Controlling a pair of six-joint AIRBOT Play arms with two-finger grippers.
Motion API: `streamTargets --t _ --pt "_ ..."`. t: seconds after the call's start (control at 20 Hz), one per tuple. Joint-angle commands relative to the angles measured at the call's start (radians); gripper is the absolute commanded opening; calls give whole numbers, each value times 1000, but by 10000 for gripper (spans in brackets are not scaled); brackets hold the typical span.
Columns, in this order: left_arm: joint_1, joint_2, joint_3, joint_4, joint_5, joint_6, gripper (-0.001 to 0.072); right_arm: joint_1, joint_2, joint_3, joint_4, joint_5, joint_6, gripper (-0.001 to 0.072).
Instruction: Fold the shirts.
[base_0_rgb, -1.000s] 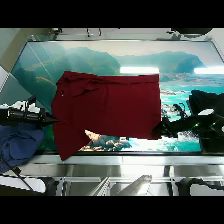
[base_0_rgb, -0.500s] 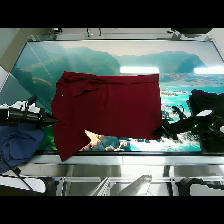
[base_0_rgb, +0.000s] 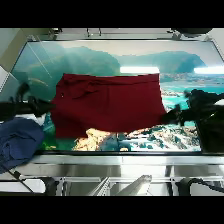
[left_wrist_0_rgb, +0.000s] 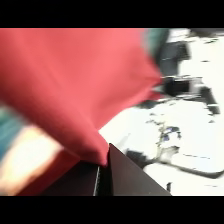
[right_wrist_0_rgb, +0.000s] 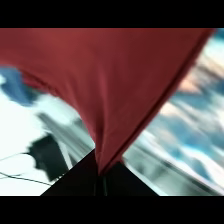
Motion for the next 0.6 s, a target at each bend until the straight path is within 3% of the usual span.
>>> streamTargets --t 0.0,0.2,0.3,0.45,0.55 --pt "0 175 84 -383 -167 18 23 -87 157 169 224 93 -33 15" --pt "0 444 344 -735 -133 6 24 -214 418 372 522 -6 -124 15" --pt "2 537 515 -774 -59 -18 26 -285 550 453 644 -98 -175 15" --pt "17 619 717 -765 49 -68 30 -375 695 578 652 -212 -233 15" --pt "70 628 788 -764 73 -118 31 -408 731 643 579 -278 -237 16"
